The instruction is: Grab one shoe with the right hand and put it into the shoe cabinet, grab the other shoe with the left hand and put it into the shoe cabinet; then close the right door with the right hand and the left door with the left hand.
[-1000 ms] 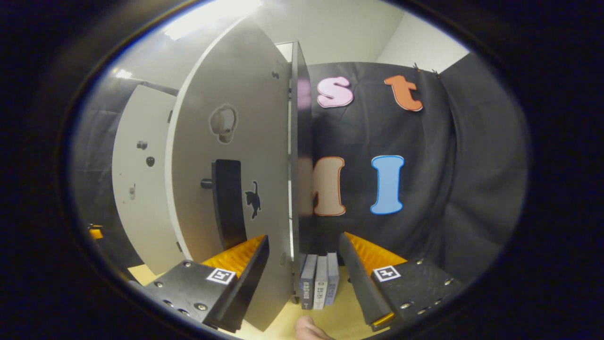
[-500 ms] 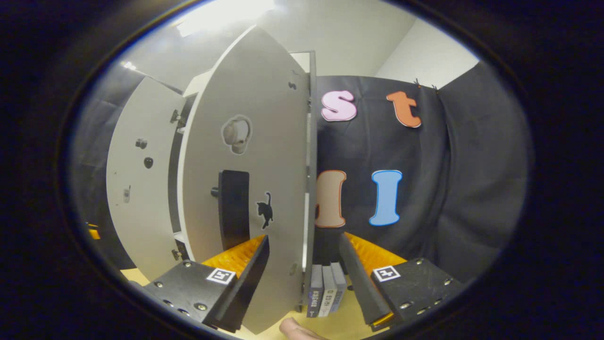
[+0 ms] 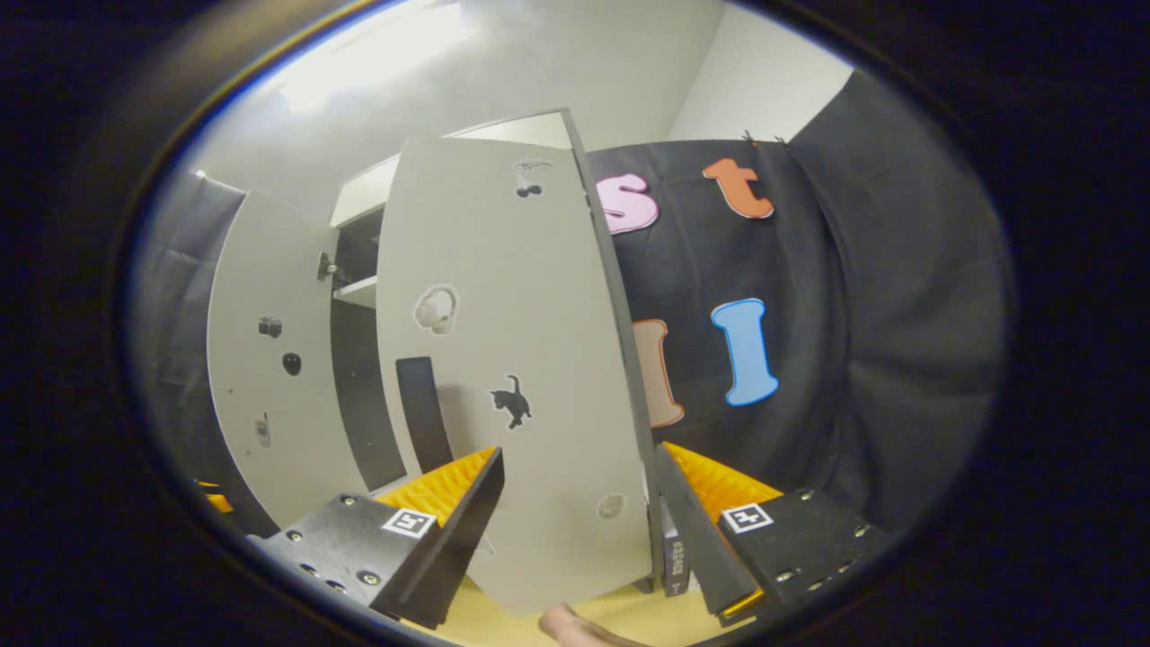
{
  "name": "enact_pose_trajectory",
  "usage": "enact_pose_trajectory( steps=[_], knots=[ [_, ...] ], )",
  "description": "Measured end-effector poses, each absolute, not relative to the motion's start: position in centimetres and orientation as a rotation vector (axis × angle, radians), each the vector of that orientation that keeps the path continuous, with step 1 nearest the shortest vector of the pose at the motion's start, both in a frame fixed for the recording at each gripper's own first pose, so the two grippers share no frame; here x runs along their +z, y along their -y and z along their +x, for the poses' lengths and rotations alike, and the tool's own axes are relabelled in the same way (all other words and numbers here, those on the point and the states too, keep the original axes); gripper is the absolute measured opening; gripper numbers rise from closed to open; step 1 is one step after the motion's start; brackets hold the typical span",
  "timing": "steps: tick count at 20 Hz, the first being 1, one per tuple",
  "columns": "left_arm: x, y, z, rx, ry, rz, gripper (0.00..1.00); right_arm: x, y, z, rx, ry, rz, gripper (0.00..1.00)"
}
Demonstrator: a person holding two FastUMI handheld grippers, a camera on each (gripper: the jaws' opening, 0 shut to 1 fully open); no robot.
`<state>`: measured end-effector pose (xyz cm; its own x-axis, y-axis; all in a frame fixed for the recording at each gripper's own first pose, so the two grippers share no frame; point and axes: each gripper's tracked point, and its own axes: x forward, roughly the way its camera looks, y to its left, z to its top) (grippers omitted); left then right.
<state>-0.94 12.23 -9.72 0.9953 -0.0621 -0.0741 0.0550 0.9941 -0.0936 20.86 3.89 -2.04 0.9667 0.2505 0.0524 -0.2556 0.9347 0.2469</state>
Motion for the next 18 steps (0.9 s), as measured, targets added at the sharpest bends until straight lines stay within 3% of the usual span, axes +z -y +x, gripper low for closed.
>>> enact_pose_trajectory(
  steps=[11, 18],
  knots=[
    [-6.6, -19.9, 8.5, 0.137, -0.092, -0.039, 0.88, -6.2, 0.0, 14.0, 0.242, 0.023, 0.234, 0.99],
    [-2.9, -23.2, 13.3, 0.141, -0.101, -0.076, 0.88, -6.7, -2.0, 6.4, 0.298, 0.057, 0.211, 0.99]
  ],
)
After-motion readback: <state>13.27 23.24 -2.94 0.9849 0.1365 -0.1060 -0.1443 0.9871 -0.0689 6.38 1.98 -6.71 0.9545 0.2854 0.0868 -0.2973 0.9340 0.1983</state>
